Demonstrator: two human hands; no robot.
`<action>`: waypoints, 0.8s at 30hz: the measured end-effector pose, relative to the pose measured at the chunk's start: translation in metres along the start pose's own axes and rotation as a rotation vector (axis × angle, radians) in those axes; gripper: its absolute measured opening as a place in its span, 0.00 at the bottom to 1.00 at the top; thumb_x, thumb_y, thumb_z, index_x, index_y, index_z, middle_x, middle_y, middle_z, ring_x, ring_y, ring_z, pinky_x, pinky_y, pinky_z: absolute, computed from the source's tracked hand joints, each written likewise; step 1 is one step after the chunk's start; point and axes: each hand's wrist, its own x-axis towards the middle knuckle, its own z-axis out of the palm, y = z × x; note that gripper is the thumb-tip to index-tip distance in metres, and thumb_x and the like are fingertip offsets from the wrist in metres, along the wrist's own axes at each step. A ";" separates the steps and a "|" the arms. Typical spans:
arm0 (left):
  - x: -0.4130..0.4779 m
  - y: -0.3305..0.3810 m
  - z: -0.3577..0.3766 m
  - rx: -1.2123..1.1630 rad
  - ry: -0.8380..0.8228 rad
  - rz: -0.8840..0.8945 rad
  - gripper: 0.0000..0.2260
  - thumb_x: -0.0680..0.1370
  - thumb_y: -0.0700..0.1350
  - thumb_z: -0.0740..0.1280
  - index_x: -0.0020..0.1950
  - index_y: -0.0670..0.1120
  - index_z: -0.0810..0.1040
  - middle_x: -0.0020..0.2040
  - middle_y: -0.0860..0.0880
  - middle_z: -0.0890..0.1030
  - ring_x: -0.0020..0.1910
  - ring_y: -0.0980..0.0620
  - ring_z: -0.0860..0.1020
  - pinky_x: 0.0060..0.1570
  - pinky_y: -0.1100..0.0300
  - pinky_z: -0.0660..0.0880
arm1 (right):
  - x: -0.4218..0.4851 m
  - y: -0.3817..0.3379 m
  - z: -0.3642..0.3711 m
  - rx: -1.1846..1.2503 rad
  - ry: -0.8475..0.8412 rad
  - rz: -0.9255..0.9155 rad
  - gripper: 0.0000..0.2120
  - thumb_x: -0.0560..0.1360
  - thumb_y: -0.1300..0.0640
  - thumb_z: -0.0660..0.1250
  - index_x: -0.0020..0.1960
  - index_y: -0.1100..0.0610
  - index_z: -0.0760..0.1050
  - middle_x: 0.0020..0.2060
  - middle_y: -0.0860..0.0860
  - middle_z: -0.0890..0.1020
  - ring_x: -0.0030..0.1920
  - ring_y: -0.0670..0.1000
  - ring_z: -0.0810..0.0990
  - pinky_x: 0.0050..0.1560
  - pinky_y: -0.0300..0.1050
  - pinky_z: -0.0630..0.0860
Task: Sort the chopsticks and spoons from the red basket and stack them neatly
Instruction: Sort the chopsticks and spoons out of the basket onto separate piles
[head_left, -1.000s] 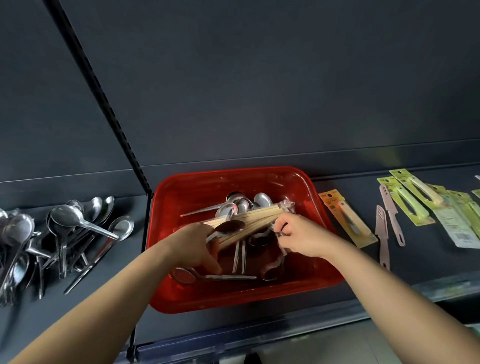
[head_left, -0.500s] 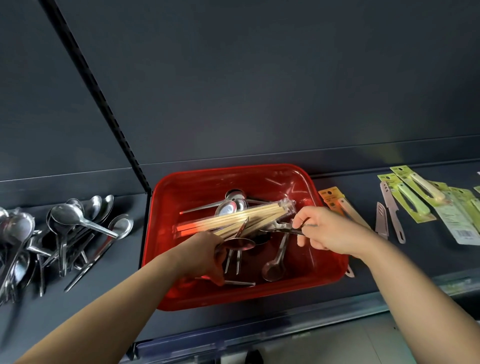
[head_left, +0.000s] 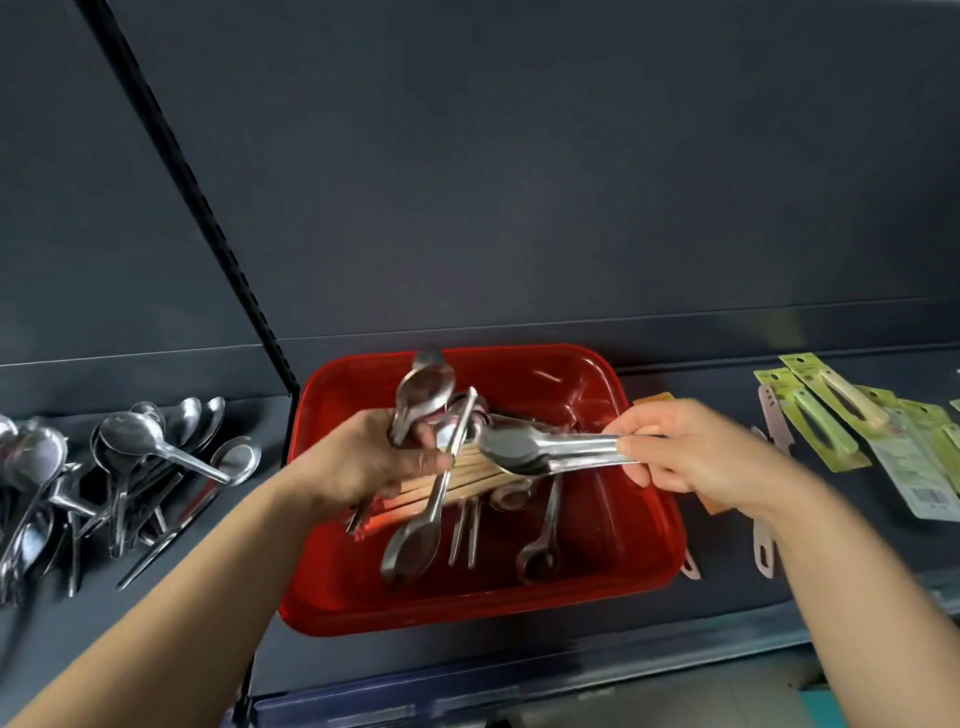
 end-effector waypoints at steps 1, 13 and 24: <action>-0.003 0.004 -0.002 -0.092 0.026 0.022 0.11 0.69 0.40 0.74 0.36 0.44 0.71 0.27 0.51 0.64 0.23 0.56 0.61 0.22 0.65 0.60 | 0.003 -0.003 0.001 0.029 0.017 -0.027 0.08 0.79 0.62 0.62 0.52 0.55 0.79 0.30 0.52 0.78 0.24 0.46 0.62 0.24 0.37 0.58; -0.104 -0.003 -0.092 -0.253 0.854 0.104 0.10 0.73 0.42 0.73 0.37 0.46 0.73 0.27 0.51 0.69 0.23 0.55 0.65 0.21 0.65 0.65 | 0.065 -0.099 0.130 0.216 -0.026 -0.256 0.10 0.79 0.65 0.58 0.49 0.60 0.78 0.29 0.52 0.75 0.22 0.45 0.63 0.23 0.36 0.58; -0.136 -0.081 -0.224 0.318 1.105 -0.206 0.11 0.73 0.43 0.71 0.34 0.43 0.73 0.26 0.49 0.72 0.25 0.52 0.68 0.27 0.59 0.63 | 0.129 -0.148 0.311 -0.075 0.048 -0.207 0.11 0.79 0.61 0.55 0.51 0.52 0.75 0.33 0.49 0.82 0.26 0.46 0.70 0.32 0.40 0.66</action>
